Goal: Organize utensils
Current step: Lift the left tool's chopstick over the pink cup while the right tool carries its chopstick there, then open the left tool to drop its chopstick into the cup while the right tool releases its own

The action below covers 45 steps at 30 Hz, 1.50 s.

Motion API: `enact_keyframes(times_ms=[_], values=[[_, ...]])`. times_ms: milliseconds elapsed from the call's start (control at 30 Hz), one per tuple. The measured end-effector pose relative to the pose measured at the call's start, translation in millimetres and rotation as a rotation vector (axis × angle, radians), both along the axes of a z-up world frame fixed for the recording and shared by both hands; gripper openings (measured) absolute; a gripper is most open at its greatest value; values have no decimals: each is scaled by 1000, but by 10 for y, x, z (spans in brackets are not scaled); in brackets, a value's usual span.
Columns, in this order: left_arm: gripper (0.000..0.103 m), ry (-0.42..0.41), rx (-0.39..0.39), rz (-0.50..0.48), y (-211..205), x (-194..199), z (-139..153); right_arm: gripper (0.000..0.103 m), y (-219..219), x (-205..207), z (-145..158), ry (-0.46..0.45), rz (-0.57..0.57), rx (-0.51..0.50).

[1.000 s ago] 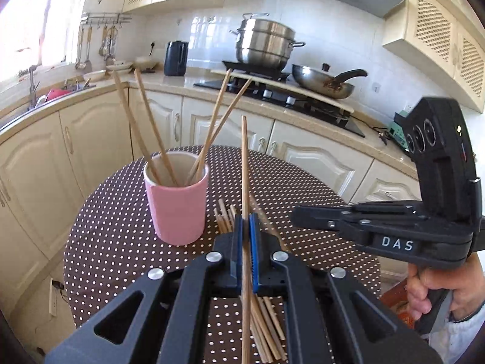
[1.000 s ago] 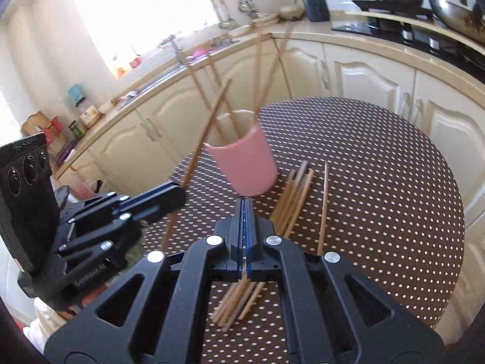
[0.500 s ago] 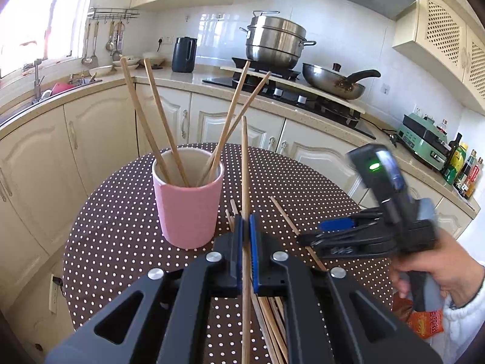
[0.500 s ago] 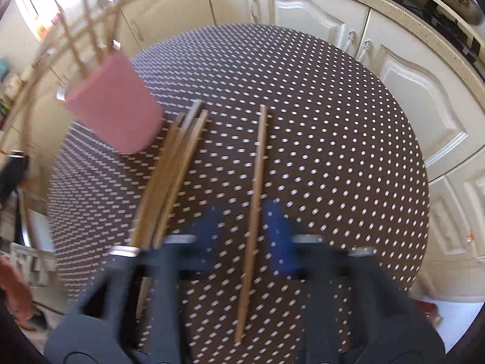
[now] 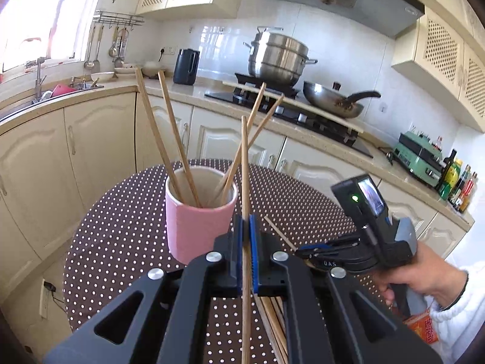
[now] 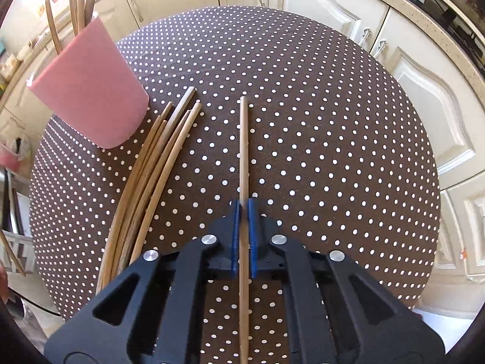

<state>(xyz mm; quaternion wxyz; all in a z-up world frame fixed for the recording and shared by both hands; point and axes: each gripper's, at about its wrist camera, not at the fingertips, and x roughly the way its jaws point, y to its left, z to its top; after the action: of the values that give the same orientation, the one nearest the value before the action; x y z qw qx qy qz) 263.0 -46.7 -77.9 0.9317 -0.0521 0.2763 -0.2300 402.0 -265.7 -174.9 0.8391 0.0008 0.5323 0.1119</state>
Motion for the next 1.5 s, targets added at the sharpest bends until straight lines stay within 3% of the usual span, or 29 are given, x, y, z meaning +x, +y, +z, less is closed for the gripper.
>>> enact_keyframes(times_ms=[133, 300, 500, 600, 800, 1100, 1500], values=[[5, -39, -49, 26, 135, 0, 58, 6, -177, -224, 305, -136, -12, 158], [5, -105, -128, 75, 275, 28, 165, 6, -120, -569, 913, -419, 1, 310], [5, -199, -184, 104, 258, 170, 327, 6, 154, -713, 1362, -719, 86, 387], [5, -244, -188, 118, 209, 284, 399, 6, 202, -672, 1480, -796, 120, 439], [5, -325, -212, 167, 167, 569, 466, 6, 504, -313, 1586, -888, 120, 471], [5, -415, -218, 248, 112, 910, 400, 6, 601, -21, 1449, -989, 97, 494], [5, -372, -171, 259, 97, 841, 122, 6, 523, -152, 1192, -950, 140, 460]])
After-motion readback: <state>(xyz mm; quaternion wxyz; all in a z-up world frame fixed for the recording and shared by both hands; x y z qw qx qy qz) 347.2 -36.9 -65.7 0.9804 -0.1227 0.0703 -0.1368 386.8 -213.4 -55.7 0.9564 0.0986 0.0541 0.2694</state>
